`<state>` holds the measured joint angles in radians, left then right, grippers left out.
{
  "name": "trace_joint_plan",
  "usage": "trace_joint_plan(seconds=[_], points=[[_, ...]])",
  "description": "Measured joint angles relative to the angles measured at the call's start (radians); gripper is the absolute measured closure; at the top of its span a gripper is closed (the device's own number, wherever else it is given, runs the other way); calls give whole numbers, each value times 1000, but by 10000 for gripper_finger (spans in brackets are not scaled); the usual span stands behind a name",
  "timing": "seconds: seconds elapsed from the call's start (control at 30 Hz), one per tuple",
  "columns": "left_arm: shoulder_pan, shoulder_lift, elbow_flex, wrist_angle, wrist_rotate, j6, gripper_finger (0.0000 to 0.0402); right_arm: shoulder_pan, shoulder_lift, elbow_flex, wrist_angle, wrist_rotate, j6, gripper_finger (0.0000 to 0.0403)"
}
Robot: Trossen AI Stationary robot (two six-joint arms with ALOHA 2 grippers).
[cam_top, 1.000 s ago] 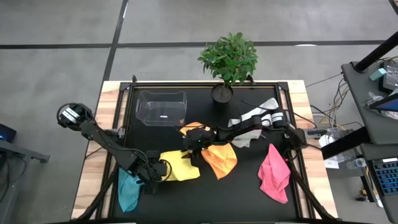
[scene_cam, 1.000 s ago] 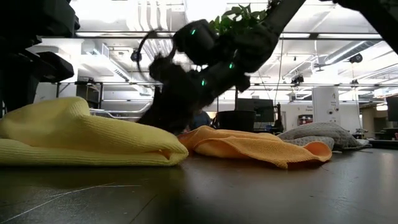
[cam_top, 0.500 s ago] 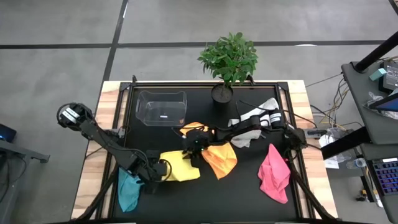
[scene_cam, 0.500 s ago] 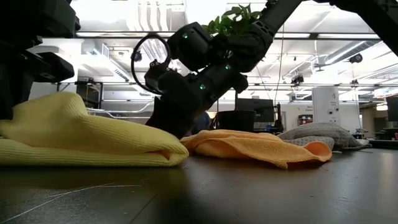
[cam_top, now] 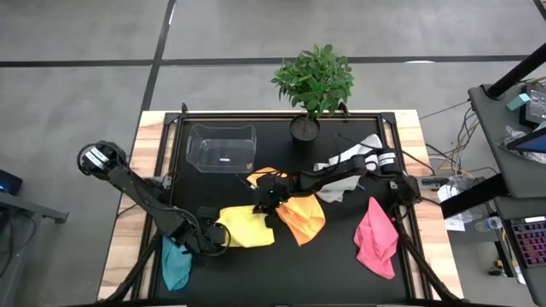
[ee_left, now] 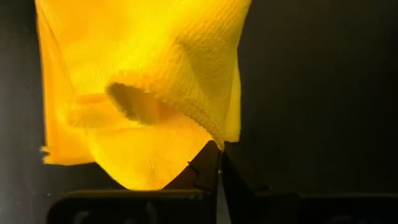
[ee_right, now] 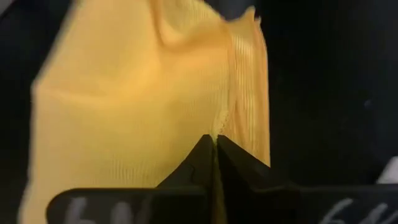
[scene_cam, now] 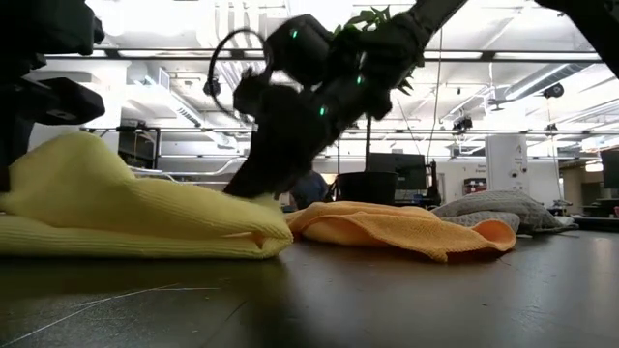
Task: Fold microfiber towels
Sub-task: Fold the yellow towel
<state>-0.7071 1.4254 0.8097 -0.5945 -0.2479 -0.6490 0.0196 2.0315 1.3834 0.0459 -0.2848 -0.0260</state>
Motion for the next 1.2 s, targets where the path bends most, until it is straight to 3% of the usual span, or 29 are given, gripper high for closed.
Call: trace_joint_plan(seconds=[0.27, 0.57, 0.87, 1.03, 1.2], points=[[0, 3, -13, 3, -38, -1, 401, 4, -98, -4, -119, 174, -66, 394], [-1, 26, -50, 52, -37, -27, 396, 6, -45, -5, -50, 184, -48, 394], [0, 65, -48, 78, 37, -54, 301, 6, -22, -6, 12, 184, 0, 384], [-1, 65, -21, 78, 53, -52, 248, 6, -31, -5, -13, 183, 13, 341], [0, 64, 1, 79, 45, -48, 229, 6, -57, -2, -82, 183, 33, 290]])
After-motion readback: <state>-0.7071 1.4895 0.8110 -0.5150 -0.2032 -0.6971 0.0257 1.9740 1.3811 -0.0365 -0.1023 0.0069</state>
